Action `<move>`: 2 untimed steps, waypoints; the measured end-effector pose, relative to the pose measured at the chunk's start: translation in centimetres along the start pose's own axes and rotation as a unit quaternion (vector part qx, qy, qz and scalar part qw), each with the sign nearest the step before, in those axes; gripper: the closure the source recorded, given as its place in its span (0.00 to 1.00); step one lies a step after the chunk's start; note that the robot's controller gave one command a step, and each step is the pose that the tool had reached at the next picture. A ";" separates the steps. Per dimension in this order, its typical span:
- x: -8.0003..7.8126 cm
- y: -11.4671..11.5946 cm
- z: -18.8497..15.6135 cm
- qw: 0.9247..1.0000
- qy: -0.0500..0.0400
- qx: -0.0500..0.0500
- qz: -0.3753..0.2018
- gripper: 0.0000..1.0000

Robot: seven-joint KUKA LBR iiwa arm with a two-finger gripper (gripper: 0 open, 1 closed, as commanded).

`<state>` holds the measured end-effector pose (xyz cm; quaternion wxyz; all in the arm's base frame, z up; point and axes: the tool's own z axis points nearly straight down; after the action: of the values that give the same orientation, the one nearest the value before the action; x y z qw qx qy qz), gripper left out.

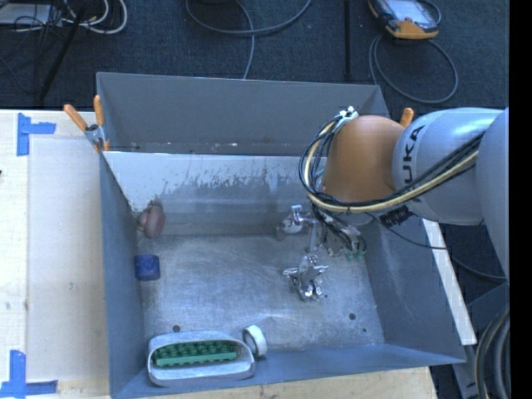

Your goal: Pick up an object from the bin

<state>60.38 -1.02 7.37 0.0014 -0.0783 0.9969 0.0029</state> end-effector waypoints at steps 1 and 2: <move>-0.1 0.1 -0.3 1.000 -0.001 0.001 -0.001 1.00; 0.3 -2.3 -19.5 0.997 -0.003 0.004 -0.081 1.00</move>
Offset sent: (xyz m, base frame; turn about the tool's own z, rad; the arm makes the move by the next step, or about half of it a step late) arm 0.0000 0.0000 0.0000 0.0000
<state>60.34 -3.42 26.85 0.0054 -0.1584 0.9874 -0.0011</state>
